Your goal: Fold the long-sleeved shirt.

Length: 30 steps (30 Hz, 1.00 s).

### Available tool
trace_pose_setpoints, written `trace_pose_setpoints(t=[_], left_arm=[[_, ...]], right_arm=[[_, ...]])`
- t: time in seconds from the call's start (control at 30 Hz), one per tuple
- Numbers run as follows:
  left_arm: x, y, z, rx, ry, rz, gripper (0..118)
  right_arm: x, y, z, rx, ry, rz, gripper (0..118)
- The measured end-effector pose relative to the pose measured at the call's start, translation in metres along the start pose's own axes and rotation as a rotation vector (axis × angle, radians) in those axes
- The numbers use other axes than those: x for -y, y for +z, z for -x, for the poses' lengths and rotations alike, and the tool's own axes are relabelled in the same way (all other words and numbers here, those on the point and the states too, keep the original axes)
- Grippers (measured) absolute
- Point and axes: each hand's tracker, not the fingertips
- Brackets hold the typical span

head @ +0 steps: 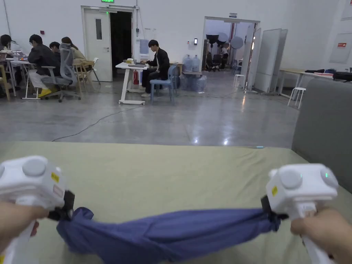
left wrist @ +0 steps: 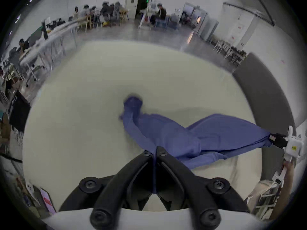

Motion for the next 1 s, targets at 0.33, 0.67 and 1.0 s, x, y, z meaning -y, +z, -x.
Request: trace_pose_setpoints(t=[0.33,0.67,1.0], left_arm=[[0.146,-0.017,0.049,0.043,-0.054,0.083,0],[0.284,0.040,0.058,0.134,-0.041,0.130,0],[0.333,-0.014,0.076,0.082,0.036,0.189,3]], right_arm=[[0.198,-0.015,-0.026,-0.115,-0.075,0.100,4],[0.330,0.045,-0.023,-0.067,-0.042,0.102,4],[0.363,0.000,-0.013,-0.055,-0.077,0.223,16]])
